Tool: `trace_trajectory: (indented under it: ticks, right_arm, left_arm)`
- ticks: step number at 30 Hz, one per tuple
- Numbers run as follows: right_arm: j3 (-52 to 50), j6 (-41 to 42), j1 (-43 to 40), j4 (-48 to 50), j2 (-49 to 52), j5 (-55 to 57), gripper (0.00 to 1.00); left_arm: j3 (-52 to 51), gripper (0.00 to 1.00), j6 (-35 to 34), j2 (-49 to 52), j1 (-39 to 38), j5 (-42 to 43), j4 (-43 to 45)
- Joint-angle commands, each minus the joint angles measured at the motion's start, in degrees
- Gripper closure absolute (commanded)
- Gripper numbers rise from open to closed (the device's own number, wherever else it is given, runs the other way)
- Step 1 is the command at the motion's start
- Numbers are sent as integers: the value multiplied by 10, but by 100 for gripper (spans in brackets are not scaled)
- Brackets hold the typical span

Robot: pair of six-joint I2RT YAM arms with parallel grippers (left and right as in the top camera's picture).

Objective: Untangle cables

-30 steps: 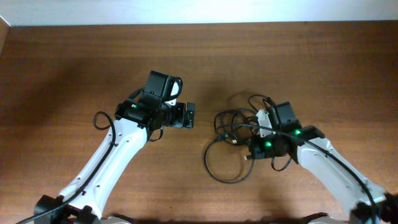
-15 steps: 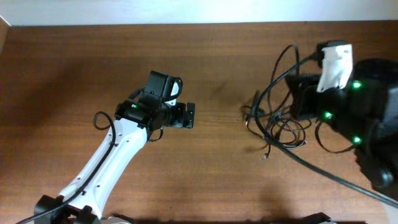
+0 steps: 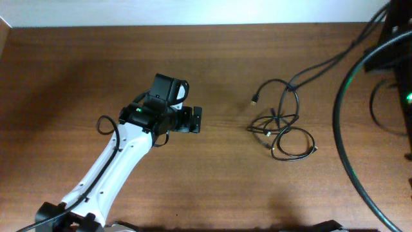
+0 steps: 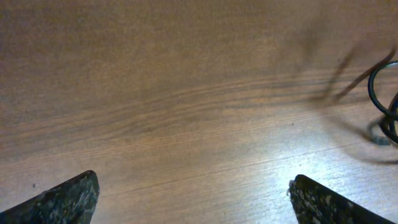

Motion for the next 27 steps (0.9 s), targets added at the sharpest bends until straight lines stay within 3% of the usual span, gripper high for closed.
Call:
trace_trajectory:
  ticks: [1, 2, 4, 7, 11, 15, 17, 21, 23, 27]
  right_arm:
    - [4, -17, 3, -144, 1, 86, 96]
    - [4, -17, 3, -214, 3, 109, 96]
    - [4, -17, 3, -250, 4, 186, 96]
    - [5, -33, 3, -208, -16, 311, 96]
    - [5, 56, 3, -192, -55, 222, 96]
    - [3, 181, 3, -340, 9, 216, 96]
    - [3, 182, 3, -367, 61, 180, 96]
    - [3, 186, 3, -365, 209, -15, 96]
    - [3, 190, 3, -378, 222, -87, 96]
    - [3, 190, 3, -453, 188, -102, 96]
  left_arm:
    - [-1, 1, -5, -12, 1, -4, 0]
    - [-1, 1, -5, -12, 1, -4, 0]
    - [-1, 1, -5, -12, 1, -4, 0]
    - [-1, 1, -5, -12, 1, -4, 0]
    - [-1, 1, -5, -12, 1, -4, 0]
    - [-1, 1, -5, -12, 1, -4, 0]
    - [-1, 1, -5, -12, 1, -4, 0]
    - [-1, 1, -6, -12, 1, -4, 0]
    - [-1, 1, -5, -12, 1, -4, 0]
    - [-1, 1, -5, -12, 1, -4, 0]
